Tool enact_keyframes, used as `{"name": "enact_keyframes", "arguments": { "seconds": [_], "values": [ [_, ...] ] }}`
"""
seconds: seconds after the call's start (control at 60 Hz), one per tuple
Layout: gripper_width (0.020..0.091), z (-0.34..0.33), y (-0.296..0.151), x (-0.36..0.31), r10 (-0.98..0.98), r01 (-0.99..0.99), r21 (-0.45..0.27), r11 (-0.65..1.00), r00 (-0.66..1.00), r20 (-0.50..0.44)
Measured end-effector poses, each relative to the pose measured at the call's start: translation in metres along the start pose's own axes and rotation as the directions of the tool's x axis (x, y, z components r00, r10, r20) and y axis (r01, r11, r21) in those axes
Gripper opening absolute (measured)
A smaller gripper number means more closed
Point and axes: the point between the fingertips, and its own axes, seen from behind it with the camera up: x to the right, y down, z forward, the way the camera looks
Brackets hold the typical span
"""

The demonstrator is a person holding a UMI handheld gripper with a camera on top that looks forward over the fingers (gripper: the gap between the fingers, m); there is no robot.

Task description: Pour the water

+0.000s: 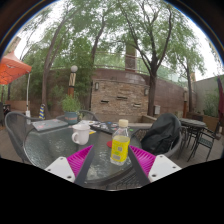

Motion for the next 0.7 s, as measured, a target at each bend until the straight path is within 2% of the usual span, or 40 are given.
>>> {"name": "enact_keyframes", "arguments": {
  "seconds": [0.233, 0.367, 0.4, 0.417, 0.433, 0.467, 0.55, 0.65, 0.667, 0.7],
  "values": [
    [0.0785, 0.106, 0.031, 0.030, 0.014, -0.015, -0.036, 0.999, 1.000, -0.026],
    [0.0772, 0.144, 0.023, 0.040, 0.037, -0.037, -0.002, 0.999, 0.999, -0.031],
    [0.0729, 0.149, 0.021, 0.038, 0.043, -0.042, 0.010, 0.999, 0.999, -0.017],
    [0.0663, 0.153, 0.021, 0.036, 0.045, -0.045, 0.012, 0.999, 0.999, -0.011],
    [0.0568, 0.156, 0.021, 0.035, 0.048, -0.048, 0.011, 0.999, 0.999, -0.001],
    [0.0558, 0.163, 0.024, 0.039, 0.070, -0.070, 0.001, 0.998, 0.998, -0.001],
    [0.0532, 0.163, 0.022, 0.038, 0.075, -0.074, 0.038, 0.996, 0.997, -0.019],
    [0.0457, 0.165, 0.023, 0.040, 0.092, -0.091, 0.039, 0.995, 0.995, -0.034],
    [0.0426, 0.165, 0.023, 0.039, 0.091, -0.090, 0.035, 0.995, 0.995, -0.033],
    [0.0416, 0.165, 0.023, 0.038, 0.082, -0.081, 0.026, 0.996, 0.996, -0.030]
  ]
}}
